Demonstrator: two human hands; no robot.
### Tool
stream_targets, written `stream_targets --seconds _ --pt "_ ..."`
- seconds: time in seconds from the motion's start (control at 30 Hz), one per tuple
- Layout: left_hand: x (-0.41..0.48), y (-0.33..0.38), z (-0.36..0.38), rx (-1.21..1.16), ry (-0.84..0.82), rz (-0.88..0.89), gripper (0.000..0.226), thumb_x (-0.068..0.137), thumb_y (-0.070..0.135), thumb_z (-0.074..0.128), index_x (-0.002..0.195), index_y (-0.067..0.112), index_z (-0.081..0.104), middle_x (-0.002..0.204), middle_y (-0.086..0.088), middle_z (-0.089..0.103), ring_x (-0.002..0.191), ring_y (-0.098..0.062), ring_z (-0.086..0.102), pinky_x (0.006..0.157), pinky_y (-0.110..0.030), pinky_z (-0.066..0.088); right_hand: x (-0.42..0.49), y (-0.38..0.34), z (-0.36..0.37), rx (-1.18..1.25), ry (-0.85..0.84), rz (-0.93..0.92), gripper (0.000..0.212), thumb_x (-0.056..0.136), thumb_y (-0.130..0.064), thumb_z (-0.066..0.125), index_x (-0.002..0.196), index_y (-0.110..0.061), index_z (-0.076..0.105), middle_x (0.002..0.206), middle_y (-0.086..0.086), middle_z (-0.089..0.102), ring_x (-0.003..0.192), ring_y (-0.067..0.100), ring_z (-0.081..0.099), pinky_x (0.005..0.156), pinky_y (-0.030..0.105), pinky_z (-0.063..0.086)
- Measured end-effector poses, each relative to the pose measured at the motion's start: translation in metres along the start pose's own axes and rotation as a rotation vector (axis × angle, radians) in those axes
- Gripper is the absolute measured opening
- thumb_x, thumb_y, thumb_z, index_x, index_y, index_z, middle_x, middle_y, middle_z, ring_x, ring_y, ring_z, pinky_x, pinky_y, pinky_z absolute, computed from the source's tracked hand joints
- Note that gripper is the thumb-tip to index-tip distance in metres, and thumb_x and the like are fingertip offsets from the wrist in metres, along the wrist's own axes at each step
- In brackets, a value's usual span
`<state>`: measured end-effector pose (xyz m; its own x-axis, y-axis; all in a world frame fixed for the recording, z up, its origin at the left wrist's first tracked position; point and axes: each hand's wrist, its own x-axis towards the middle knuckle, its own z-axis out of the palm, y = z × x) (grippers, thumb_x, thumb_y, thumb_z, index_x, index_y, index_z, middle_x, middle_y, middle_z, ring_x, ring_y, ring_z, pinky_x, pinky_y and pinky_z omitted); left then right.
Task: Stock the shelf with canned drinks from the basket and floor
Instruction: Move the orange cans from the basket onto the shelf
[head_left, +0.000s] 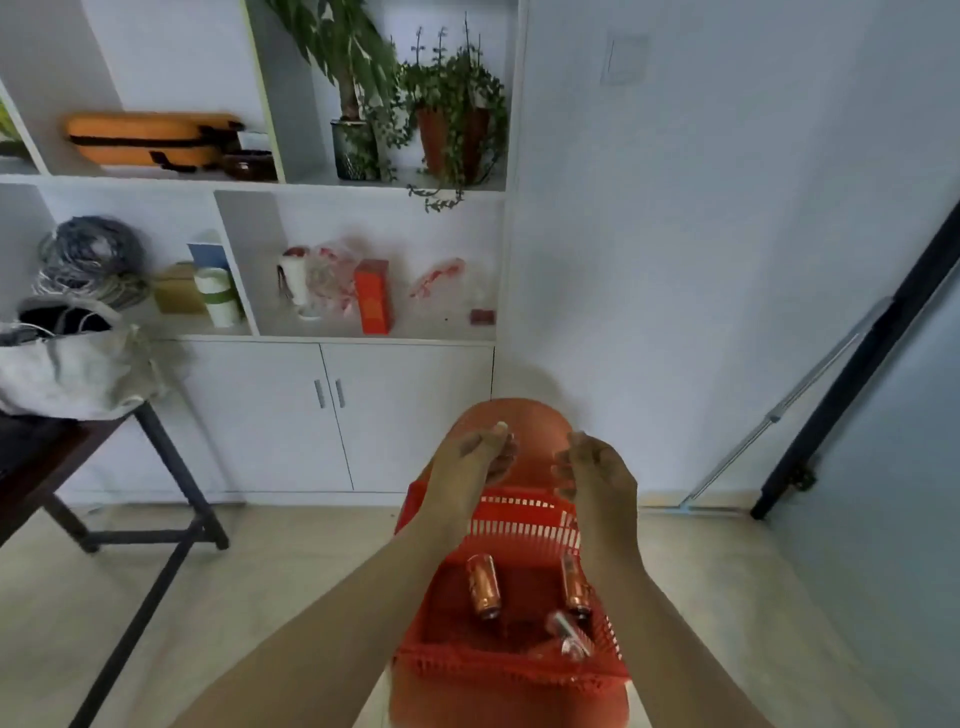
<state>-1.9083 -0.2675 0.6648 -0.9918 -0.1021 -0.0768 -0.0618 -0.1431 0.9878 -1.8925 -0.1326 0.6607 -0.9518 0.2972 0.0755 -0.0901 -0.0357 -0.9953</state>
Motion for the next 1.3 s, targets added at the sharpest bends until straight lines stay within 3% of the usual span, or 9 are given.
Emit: stream_targets --seconds 0.2,0.37,0.5,0.67,0.9,1.03,1.1,1.17,1.3 --pt "0.055 -0.095 0.014 0.045 0.085 -0.239 0.031 0.094 0.032 0.059 0.102 0.005 0.071 0.1 -0.011 0.074 0.097 -0.022 0.069 0.091 -0.035 0.056 0.057 0.091 -0.027 -0.166 -0.073 0.167 0.032 0.096 -0.045 0.05 0.096 -0.018 0.067 0.087 0.0 0.071 0.084 0.012 0.067 0.075 0.025 0.052" --pt "0.082 -0.17 -0.001 0.124 0.151 -0.403 0.025 0.092 0.038 0.061 0.092 0.016 0.074 0.094 -0.005 0.075 0.097 -0.022 0.07 0.094 -0.041 0.054 0.075 0.171 -0.031 -0.229 -0.114 0.348 0.029 0.096 -0.041 0.051 0.101 -0.017 0.067 0.094 0.0 0.07 0.093 0.018 0.067 0.085 0.037 0.056" --pt "0.103 -0.213 -0.018 0.15 0.185 -0.502 0.026 0.092 0.039 0.061 0.088 0.016 0.073 0.098 -0.013 0.073 0.096 -0.023 0.068 0.091 -0.038 0.056 0.082 0.224 -0.022 -0.276 -0.16 0.467 0.031 0.09 -0.057 0.054 0.088 -0.03 0.069 0.122 0.008 0.064 0.103 0.019 0.065 0.091 0.042 0.054" --pt "0.136 -0.27 -0.039 0.125 0.238 -0.65 0.028 0.093 0.038 0.06 0.098 0.012 0.069 0.1 -0.006 0.072 0.098 -0.02 0.067 0.09 -0.035 0.055 0.093 0.282 -0.001 -0.291 -0.185 0.624 0.025 0.094 -0.046 0.053 0.095 -0.026 0.068 0.091 -0.003 0.071 0.094 0.016 0.066 0.094 0.047 0.052" --pt "0.186 -0.357 -0.069 0.133 0.214 -0.785 0.026 0.091 0.045 0.06 0.102 0.022 0.064 0.103 0.0 0.071 0.102 -0.017 0.065 0.093 -0.039 0.052 0.122 0.38 0.026 -0.337 -0.267 0.826 0.032 0.095 -0.048 0.051 0.109 -0.023 0.064 0.101 -0.005 0.069 0.1 0.014 0.064 0.093 0.04 0.053" --pt "0.208 -0.404 -0.082 0.176 0.127 -0.846 0.045 0.089 0.049 0.061 0.127 0.024 0.056 0.125 0.003 0.062 0.113 -0.017 0.059 0.095 -0.04 0.049 0.129 0.432 0.032 -0.386 -0.297 0.934 0.03 0.097 -0.053 0.042 0.104 -0.028 0.059 0.105 -0.004 0.064 0.094 0.013 0.061 0.091 0.044 0.053" --pt "0.218 -0.419 -0.08 0.216 0.075 -0.833 0.05 0.092 0.047 0.058 0.137 0.027 0.049 0.13 0.005 0.056 0.115 -0.014 0.056 0.097 -0.038 0.048 0.128 0.447 0.035 -0.353 -0.27 1.03 0.028 0.097 -0.054 0.041 0.099 -0.03 0.056 0.104 -0.001 0.064 0.092 0.017 0.063 0.091 0.044 0.053" --pt "0.226 -0.434 -0.076 0.265 0.005 -0.803 0.055 0.09 0.051 0.058 0.14 0.032 0.047 0.136 0.005 0.054 0.119 -0.014 0.055 0.101 -0.039 0.047 0.123 0.461 0.038 -0.201 -0.214 1.19 0.034 0.097 -0.054 0.041 0.109 -0.025 0.053 0.106 0.001 0.063 0.095 0.022 0.065 0.092 0.043 0.053" --pt "0.238 -0.452 -0.07 0.4 -0.089 -0.762 0.042 0.091 0.051 0.057 0.128 0.032 0.056 0.129 0.002 0.06 0.109 -0.014 0.061 0.094 -0.04 0.053 0.123 0.478 0.042 0.07 -0.117 1.308 0.043 0.095 -0.055 0.044 0.12 -0.02 0.052 0.113 0.005 0.065 0.103 0.024 0.065 0.085 0.038 0.055"
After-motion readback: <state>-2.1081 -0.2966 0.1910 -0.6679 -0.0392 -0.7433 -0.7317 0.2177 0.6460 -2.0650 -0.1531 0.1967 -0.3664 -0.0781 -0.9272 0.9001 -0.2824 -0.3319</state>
